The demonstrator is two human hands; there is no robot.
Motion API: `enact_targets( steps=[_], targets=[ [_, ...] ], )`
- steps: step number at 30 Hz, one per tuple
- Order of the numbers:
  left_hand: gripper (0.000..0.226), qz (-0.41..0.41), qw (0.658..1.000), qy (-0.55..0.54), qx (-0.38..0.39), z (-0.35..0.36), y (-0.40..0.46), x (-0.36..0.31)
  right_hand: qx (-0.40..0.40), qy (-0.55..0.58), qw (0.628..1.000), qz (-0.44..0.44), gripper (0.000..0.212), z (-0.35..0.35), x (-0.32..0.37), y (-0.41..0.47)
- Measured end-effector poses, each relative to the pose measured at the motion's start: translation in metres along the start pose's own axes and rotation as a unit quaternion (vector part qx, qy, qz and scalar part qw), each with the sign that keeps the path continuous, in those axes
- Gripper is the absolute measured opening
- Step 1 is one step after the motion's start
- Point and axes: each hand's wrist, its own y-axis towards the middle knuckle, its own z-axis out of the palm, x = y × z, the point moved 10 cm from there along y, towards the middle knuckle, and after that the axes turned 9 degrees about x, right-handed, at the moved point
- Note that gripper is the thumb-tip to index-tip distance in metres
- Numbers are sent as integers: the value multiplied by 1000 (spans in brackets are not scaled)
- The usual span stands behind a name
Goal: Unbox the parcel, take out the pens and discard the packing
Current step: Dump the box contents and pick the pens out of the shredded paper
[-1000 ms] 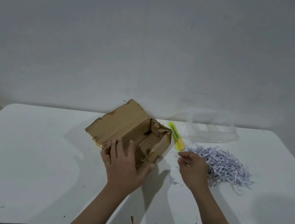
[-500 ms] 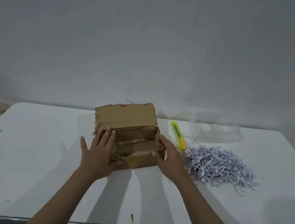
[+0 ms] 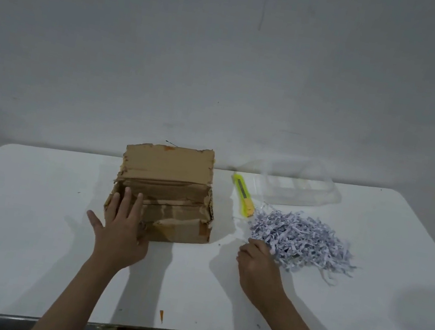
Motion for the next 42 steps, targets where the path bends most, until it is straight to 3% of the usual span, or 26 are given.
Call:
enact_targets(
  steps=[5, 11, 14, 20, 23, 32, 35, 39, 42],
  targets=[
    [84, 51, 991, -83, -97, -6, -15, -60, -30, -12, 999, 3, 3, -24, -27, -18],
    [59, 151, 960, -165, -166, -4, -39, -170, -98, 82, 992, 1, 7, -78, -60, -35],
    [50, 204, 944, -206, -159, 2, -40, -219, -130, 112, 984, 37, 3, -95, -97, -39],
    [49, 303, 933, -185, -54, 37, -23, -304, -13, 154, 983, 95, 26, -73, -158, -32],
    [42, 287, 942, -168, -50, 54, -20, -313, 25, 156, 984, 82, 24, -60, -165, -37],
    [31, 142, 971, -163, -101, 73, -36, -259, 43, 175, 982, 51, 20, -54, -189, -73],
    [33, 110, 969, -174, -138, 65, -45, -251, 7, 199, 979, 44, 15, -72, -192, -75],
    [34, 143, 949, -199, -198, 43, -55, -264, -80, 225, 971, 28, 14, -107, -184, -62],
    [43, 194, 954, -176, -142, 53, -51, -288, -52, 249, 967, -18, 13, -102, -163, -40]
  ],
)
